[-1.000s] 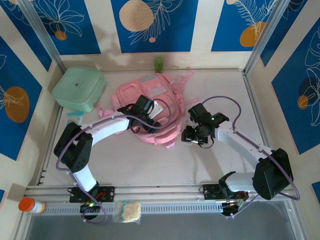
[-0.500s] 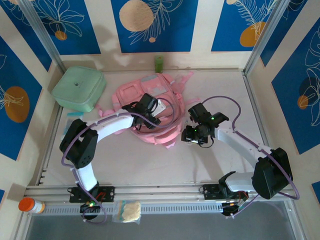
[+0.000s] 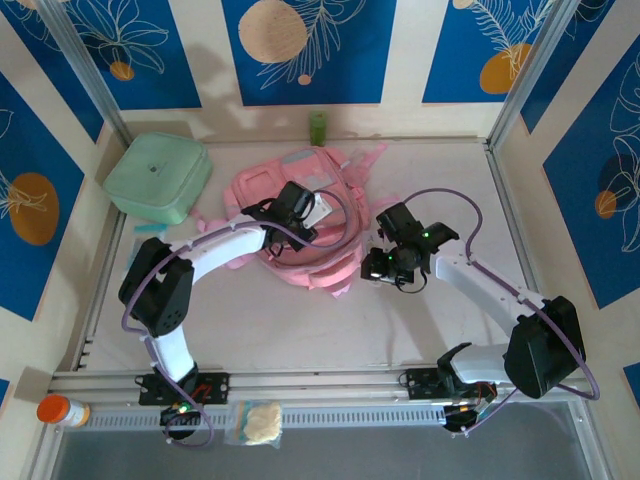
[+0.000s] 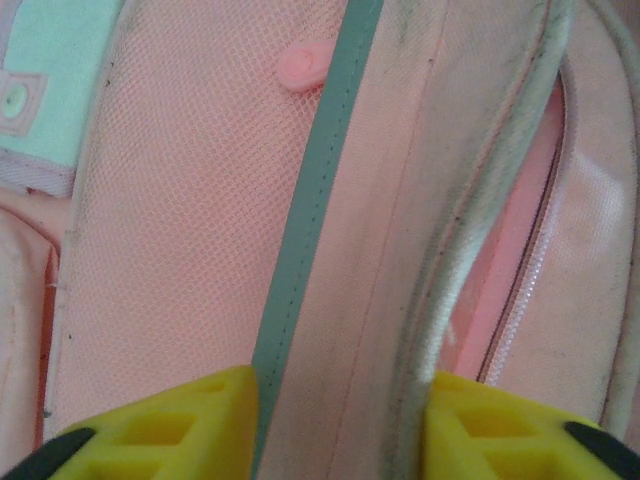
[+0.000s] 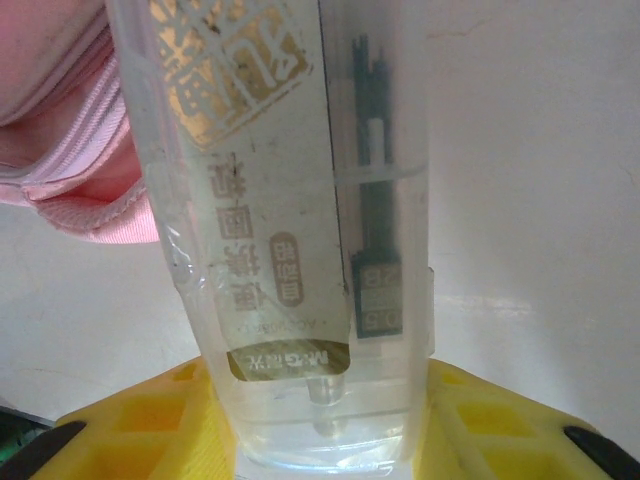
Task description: Pack books, pencil case, and school supplies into a backpack
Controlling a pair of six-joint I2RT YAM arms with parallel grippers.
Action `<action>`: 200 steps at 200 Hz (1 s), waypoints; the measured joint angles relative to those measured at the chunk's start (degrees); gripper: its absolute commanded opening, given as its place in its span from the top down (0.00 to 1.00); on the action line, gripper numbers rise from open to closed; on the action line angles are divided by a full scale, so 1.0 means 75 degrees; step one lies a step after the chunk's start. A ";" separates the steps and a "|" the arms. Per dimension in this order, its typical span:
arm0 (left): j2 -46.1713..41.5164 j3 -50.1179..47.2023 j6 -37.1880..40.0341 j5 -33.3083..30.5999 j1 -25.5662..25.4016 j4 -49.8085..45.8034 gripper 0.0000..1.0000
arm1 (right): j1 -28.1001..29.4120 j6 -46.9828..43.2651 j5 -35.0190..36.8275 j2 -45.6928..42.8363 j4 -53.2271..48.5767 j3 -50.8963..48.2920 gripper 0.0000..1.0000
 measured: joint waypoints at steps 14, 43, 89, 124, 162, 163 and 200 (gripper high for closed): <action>0.0000 0.0052 -0.0012 0.0070 0.0000 -0.0050 0.79 | 0.0000 -0.0032 -0.0061 0.0009 0.0006 0.0003 0.61; 0.0003 0.0219 -0.0181 0.0187 0.0000 -0.0143 0.97 | 0.0003 -0.0125 -0.0213 0.0163 0.0017 0.0189 0.61; -0.0119 0.0233 -0.0895 0.0487 0.0017 -0.0230 1.00 | 0.0009 -0.0455 -0.0490 0.0510 0.0096 0.0600 0.61; -0.0527 0.0236 -0.2052 0.0513 -0.0105 -0.0216 1.00 | 0.0009 -0.0632 -0.0816 0.1134 0.0338 0.1035 0.61; -0.0743 0.0306 -0.3465 0.0423 -0.0565 -0.0216 1.00 | -0.0035 -0.0799 -0.1072 0.1932 0.0554 0.1734 0.61; -0.0743 0.0309 -0.3485 0.0423 -0.0571 -0.0216 1.00 | -0.0035 -0.0796 -0.1075 0.1944 0.0554 0.1749 0.61; -0.0781 0.0321 -0.4514 0.0402 -0.0682 0.0012 1.00 | -0.0280 -0.0778 -0.1320 0.2614 0.0656 0.2308 0.56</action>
